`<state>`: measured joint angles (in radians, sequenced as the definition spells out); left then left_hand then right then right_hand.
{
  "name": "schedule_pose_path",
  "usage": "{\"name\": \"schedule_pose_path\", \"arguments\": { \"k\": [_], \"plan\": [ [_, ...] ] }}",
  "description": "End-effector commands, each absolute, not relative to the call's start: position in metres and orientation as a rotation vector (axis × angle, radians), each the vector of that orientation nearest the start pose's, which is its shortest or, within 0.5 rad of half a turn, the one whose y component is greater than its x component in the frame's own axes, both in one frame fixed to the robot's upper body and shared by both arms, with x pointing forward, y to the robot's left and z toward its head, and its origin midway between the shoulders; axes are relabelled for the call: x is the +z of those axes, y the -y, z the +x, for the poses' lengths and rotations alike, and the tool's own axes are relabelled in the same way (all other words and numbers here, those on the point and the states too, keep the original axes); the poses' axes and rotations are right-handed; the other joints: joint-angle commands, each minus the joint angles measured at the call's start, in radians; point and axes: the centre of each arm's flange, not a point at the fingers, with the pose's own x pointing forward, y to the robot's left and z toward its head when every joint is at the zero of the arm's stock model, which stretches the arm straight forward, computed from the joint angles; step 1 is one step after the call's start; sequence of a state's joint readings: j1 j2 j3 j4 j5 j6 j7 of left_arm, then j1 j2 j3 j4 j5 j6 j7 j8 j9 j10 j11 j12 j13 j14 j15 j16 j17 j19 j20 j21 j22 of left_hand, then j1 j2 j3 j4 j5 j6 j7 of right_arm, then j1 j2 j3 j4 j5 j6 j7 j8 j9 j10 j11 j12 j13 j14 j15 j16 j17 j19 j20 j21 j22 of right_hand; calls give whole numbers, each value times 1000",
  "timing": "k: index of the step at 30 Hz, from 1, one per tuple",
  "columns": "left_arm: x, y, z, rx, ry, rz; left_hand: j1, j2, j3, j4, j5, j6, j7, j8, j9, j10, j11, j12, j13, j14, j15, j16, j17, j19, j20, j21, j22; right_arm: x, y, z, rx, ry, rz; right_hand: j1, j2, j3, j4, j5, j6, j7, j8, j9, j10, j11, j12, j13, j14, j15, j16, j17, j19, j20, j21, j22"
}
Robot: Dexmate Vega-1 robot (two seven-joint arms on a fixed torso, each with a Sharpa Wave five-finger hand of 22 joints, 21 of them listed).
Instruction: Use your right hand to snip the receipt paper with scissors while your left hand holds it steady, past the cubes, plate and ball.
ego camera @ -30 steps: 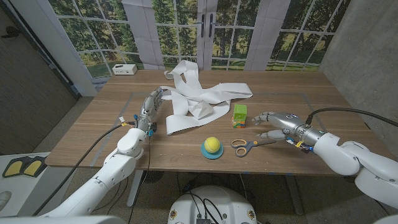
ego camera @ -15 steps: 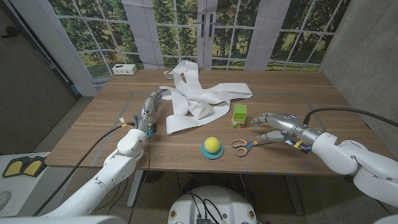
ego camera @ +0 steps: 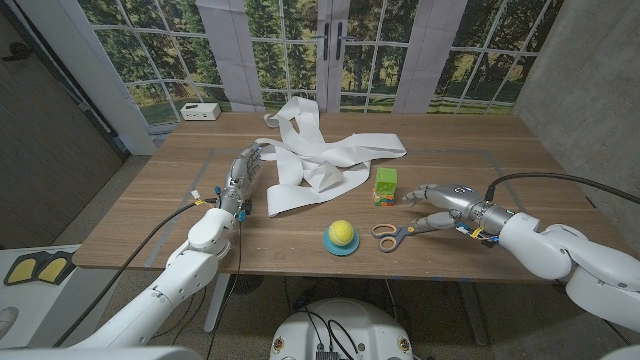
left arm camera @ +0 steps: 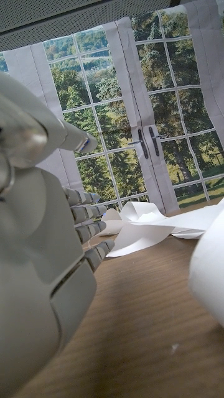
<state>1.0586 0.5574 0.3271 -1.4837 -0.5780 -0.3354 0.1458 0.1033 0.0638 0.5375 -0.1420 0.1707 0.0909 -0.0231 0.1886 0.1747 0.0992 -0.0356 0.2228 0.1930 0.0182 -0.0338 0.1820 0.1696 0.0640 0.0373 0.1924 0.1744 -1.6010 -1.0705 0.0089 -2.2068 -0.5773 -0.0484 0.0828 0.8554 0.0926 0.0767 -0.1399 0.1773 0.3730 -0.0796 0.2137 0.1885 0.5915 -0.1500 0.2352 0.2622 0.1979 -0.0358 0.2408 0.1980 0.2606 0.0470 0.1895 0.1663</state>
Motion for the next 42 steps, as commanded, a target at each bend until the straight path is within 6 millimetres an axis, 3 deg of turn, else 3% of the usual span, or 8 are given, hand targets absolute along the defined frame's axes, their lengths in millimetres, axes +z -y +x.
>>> {"name": "schedule_pose_path", "arguments": {
  "k": [1,9,16,29,41,42],
  "plan": [
    [-84,-299,607,-91,588,-26,12,6,11,-1,2,9,3,-2,1,11,3,-1,3,0,2,-1,3,0,-3,3,2,-81,275,455,209,565,-1611,-7,8,2,6,1,1,-29,-2,5,11,-12,4,7,0,-124,1,7,0,1,-2,5],
    [-84,-300,607,-91,587,-26,12,6,11,-1,1,12,5,-1,1,14,0,0,3,0,2,-1,3,-1,-3,3,2,-82,274,456,216,547,-1630,-6,10,4,6,1,-10,-40,-6,6,19,-24,7,14,-1,-132,3,8,-1,-9,-1,5],
    [-84,-300,606,-91,587,-26,12,6,11,0,1,15,4,-1,1,18,-1,1,3,-1,1,-1,3,-2,-3,3,2,-84,273,457,222,539,-1642,-7,11,6,6,1,-16,-44,-7,6,11,-26,3,24,-1,-137,5,11,14,-34,6,6],
    [-83,-296,607,-91,589,-36,11,5,10,0,1,25,4,1,1,26,-2,2,3,2,0,0,3,0,-4,3,2,-87,272,457,228,535,-1653,-8,11,7,7,1,-24,-30,-9,7,-1,-16,-4,39,-3,-138,9,14,30,-52,10,9],
    [-85,-296,607,-87,584,-35,12,4,10,0,1,27,4,0,1,32,-3,3,3,4,0,0,3,2,-5,4,2,-93,272,457,241,534,-1655,-6,14,11,5,1,-66,-23,-19,7,-33,-9,-14,58,-17,-132,8,16,18,-47,6,10],
    [-85,-296,606,-88,584,-34,12,4,10,0,1,27,4,0,1,31,-1,3,3,4,0,0,3,2,-6,4,2,-93,271,458,249,530,-1654,0,16,15,3,2,-71,-17,-20,7,-33,-6,-13,61,-16,-128,9,16,22,-35,7,10]
  ]
}}
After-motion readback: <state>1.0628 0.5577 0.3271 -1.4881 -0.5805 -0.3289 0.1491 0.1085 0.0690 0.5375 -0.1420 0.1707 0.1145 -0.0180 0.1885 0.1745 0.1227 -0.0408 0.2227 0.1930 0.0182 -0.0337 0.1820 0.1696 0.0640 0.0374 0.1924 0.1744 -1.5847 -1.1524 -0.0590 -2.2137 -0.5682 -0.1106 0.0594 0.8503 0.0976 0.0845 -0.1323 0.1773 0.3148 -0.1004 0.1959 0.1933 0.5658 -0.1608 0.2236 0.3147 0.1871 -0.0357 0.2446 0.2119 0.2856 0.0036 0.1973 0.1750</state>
